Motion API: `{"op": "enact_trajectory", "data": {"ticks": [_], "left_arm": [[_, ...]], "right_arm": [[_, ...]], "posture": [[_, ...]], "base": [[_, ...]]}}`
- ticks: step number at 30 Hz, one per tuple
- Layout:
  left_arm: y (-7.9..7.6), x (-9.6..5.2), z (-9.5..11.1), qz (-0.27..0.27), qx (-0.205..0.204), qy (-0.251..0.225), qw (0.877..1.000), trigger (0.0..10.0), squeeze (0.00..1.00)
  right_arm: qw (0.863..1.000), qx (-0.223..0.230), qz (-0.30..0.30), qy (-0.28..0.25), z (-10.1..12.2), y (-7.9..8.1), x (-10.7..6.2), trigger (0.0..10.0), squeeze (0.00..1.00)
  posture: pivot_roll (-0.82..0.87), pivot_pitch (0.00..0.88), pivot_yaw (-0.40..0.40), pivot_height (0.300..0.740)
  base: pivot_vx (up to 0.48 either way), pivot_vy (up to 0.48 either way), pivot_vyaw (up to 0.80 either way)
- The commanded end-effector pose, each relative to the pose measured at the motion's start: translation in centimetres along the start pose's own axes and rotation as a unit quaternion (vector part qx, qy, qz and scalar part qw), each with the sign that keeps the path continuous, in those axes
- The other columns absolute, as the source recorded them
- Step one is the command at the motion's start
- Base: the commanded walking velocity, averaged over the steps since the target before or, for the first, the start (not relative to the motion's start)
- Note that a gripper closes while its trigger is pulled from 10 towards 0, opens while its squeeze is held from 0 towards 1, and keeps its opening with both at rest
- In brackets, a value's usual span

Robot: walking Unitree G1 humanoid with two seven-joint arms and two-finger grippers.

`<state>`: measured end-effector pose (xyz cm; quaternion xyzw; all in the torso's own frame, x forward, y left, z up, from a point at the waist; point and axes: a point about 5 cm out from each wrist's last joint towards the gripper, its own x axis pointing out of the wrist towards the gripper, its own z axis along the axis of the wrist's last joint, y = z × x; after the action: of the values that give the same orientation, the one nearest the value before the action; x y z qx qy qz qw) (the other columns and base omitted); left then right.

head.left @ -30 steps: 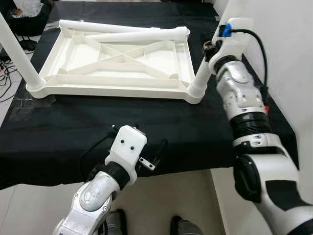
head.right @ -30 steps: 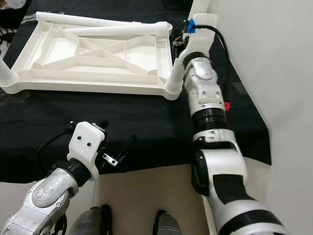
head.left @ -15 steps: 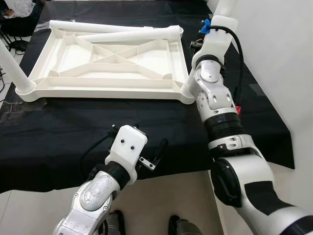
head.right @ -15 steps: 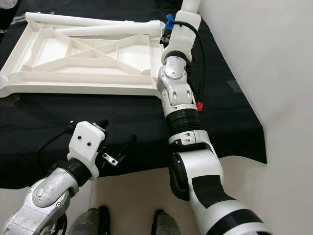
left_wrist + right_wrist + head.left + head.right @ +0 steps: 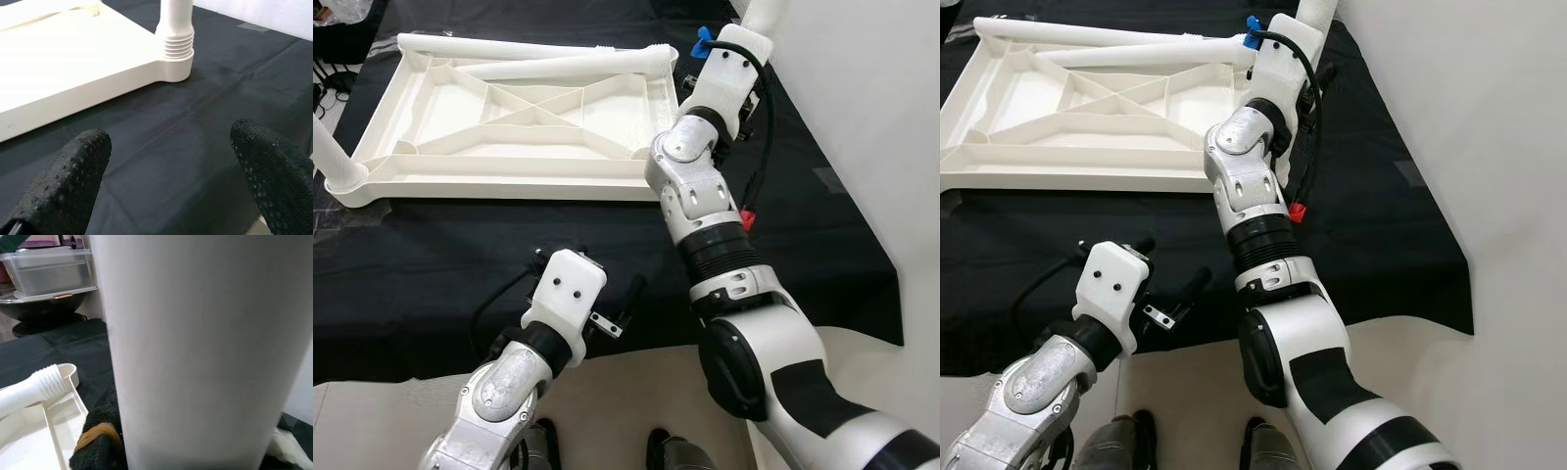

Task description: Building children table

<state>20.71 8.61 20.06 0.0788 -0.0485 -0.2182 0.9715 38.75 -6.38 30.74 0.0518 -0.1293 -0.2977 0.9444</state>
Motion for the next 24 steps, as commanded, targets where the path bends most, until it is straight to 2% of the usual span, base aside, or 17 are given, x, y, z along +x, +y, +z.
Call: {"op": "enact_trajectory", "data": {"ticks": [1, 2, 13, 14, 19, 24], "left_arm": [[-0.2, -0.1, -0.5, -0.003, -0.003, 0.009, 1.000, 10.0, 0.00], [-0.2, -0.1, -0.5, -0.002, -0.003, 0.009, 1.000, 10.0, 0.00], [-0.4, 0.0, -0.5, 0.000, -0.005, 0.008, 1.000, 10.0, 0.00], [-0.4, 0.1, -0.4, 0.002, -0.006, 0.007, 1.000, 10.0, 0.00], [-0.5, 0.1, -0.5, 0.001, -0.009, 0.011, 1.000, 10.0, 0.00], [-0.4, 0.0, -0.8, 0.004, -0.012, 0.019, 1.000, 10.0, 0.00]], "right_arm": [[0.996, -0.068, -0.011, 0.062, -3.8, -0.5, -0.6, 10.0, 0.00], [0.995, -0.072, -0.028, 0.068, -3.9, -0.4, -0.9, 10.0, 0.00], [0.992, -0.073, -0.057, 0.086, -3.7, 0.3, -1.7, 10.0, 0.00], [0.990, -0.076, -0.083, 0.086, -3.7, 0.4, -2.0, 10.0, 0.00], [0.988, -0.073, -0.105, 0.090, -3.5, 0.5, -2.1, 10.0, 0.00], [0.988, -0.063, -0.107, 0.094, -3.3, 0.8, -2.5, 10.0, 0.00]], "posture": [[0.08, 0.244, -0.087, 0.740], [0.07, 0.246, -0.087, 0.740], [0.07, 0.254, -0.092, 0.740], [0.08, 0.259, -0.094, 0.740], [0.08, 0.259, -0.096, 0.740], [0.08, 0.261, -0.095, 0.740]], "base": [[0.000, 0.000, 0.00], [0.000, 0.000, 0.00], [0.000, 0.000, 0.00], [0.000, 0.000, 0.00], [0.000, 0.000, 0.00], [0.000, 0.000, 0.00]]}}
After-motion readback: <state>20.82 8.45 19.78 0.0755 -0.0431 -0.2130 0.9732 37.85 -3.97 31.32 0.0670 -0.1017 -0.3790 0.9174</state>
